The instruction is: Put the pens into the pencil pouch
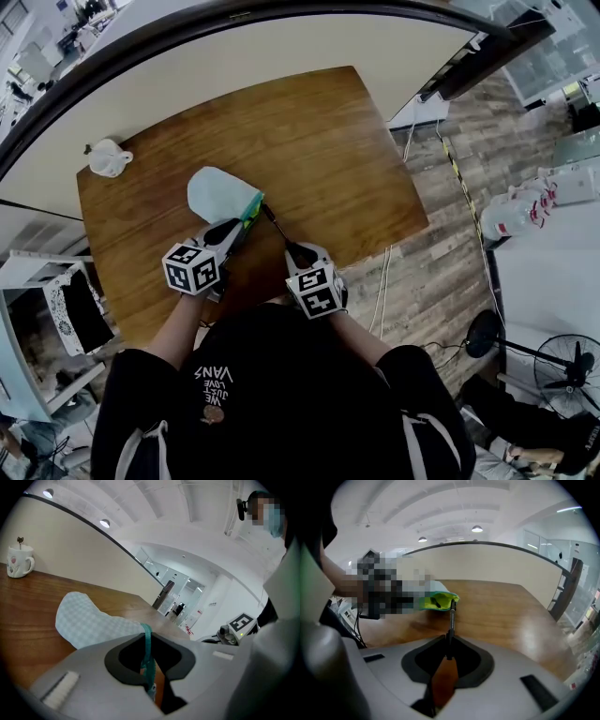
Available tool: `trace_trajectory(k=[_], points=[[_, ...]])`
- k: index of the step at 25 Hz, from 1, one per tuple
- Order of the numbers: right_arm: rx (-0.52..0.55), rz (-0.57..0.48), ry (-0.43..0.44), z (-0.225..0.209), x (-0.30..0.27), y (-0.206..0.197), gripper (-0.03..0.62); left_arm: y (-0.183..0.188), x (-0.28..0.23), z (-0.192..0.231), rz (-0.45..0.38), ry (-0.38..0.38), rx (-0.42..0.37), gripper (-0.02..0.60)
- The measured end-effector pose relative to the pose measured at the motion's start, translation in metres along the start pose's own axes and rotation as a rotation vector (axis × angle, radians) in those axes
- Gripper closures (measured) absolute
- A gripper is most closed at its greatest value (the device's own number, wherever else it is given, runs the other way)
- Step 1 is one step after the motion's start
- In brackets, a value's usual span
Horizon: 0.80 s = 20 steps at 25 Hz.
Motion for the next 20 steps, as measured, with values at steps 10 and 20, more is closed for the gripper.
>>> trace_trajectory(k=[10, 20], points=[[0.091, -0.005, 0.051, 0.002, -0.009, 0.026, 0.528, -0.001, -0.002, -0.018, 0.016, -0.102, -0.022, 0.534], [0.137, -0.047, 0.099, -0.007, -0.025, 0.056, 0.528, -0.009, -0.002, -0.034, 0.021, -0.240, -0.029, 0.535]])
Point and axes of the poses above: the fingertips, and each gripper's own axes: x backward along the fingers, z to its left, y out of its top, the point moved 10 cm from there along x, backward along the fingers, and after that the axes turned 1 degree about z, right-handed, at the moved point
